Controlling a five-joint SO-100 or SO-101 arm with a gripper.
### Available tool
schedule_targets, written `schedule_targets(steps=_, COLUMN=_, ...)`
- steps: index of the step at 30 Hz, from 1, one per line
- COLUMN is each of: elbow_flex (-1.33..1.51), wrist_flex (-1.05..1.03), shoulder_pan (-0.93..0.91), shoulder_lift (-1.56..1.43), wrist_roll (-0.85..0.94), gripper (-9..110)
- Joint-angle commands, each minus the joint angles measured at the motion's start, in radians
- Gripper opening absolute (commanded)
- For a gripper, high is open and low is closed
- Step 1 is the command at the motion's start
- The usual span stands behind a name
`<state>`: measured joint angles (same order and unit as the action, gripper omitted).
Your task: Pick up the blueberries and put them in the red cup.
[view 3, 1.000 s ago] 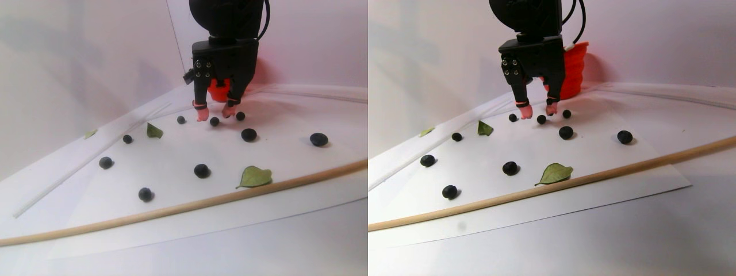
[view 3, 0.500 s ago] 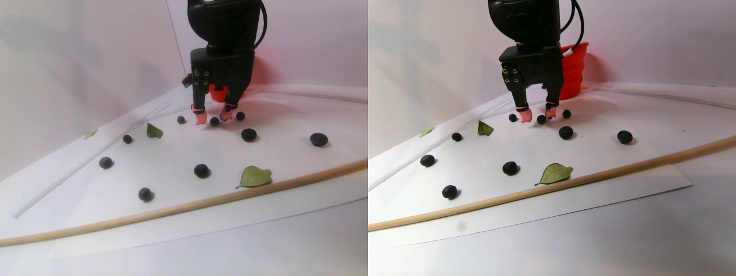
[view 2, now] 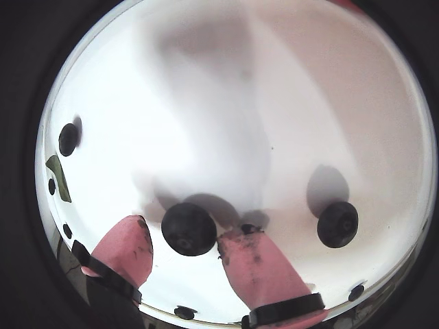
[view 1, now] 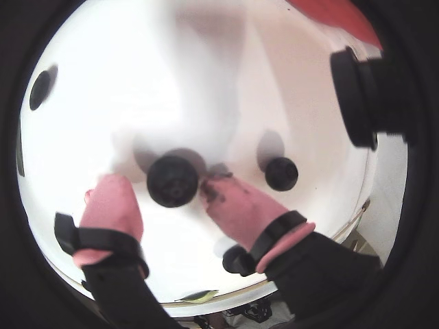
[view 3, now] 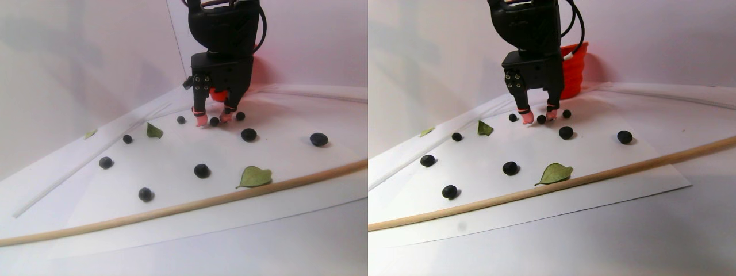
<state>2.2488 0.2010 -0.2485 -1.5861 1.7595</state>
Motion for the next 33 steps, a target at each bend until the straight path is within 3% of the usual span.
schedule_targets(steps=1, elbow_flex=-0.037, wrist_flex=0.023, shoulder_pan=0.020, shoulder_lift=-0.011, wrist_roll=-0.003, gripper=19)
schedule_targets(steps=33, elbow_flex=-0.034, wrist_flex=0.061, shoulder_pan=0.015, shoulder_lift=0.014, wrist_roll=-0.009, gripper=12)
